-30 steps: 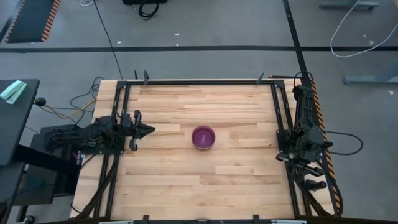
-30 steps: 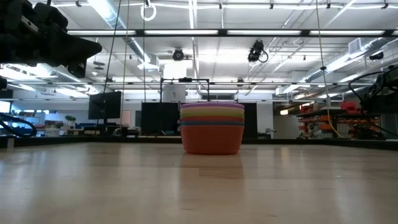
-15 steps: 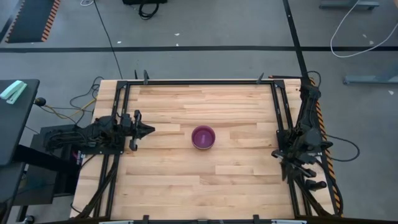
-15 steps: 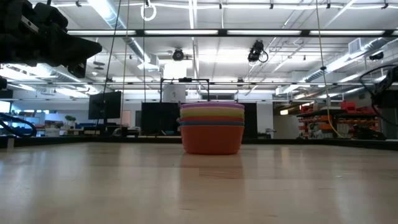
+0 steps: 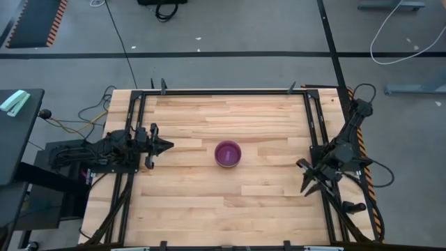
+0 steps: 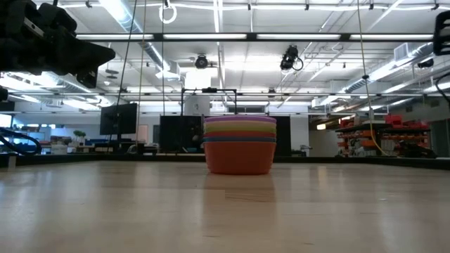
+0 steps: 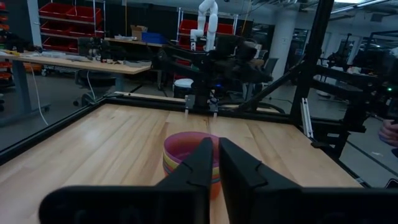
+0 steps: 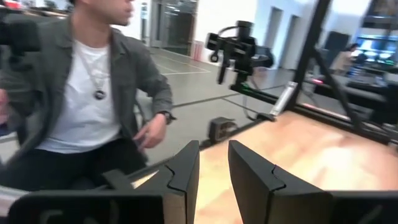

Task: Nest bowls inside each other
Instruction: Return to Home Position

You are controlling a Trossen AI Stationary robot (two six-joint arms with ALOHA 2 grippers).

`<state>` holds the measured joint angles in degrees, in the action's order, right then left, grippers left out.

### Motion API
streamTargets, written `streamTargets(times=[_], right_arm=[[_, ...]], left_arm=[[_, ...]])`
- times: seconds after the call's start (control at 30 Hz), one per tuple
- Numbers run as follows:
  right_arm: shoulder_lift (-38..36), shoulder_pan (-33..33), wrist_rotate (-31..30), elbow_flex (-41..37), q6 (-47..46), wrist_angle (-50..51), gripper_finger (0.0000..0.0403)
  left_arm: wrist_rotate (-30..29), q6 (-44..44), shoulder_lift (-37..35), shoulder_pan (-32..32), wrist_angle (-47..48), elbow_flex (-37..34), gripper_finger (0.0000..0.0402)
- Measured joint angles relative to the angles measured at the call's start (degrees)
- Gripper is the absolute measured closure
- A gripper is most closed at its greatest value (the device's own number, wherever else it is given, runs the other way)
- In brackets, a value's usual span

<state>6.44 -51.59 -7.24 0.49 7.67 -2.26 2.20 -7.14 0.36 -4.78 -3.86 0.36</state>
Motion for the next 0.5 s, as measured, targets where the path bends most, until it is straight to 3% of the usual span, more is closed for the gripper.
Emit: streamTargets(times=[0.5], right_arm=[[0.00,21.61,0.00,0.00,0.03,0.00,0.0309]], left_arm=[[0.01,0.00,0.00,0.01,-0.02,0.00,0.0374]])
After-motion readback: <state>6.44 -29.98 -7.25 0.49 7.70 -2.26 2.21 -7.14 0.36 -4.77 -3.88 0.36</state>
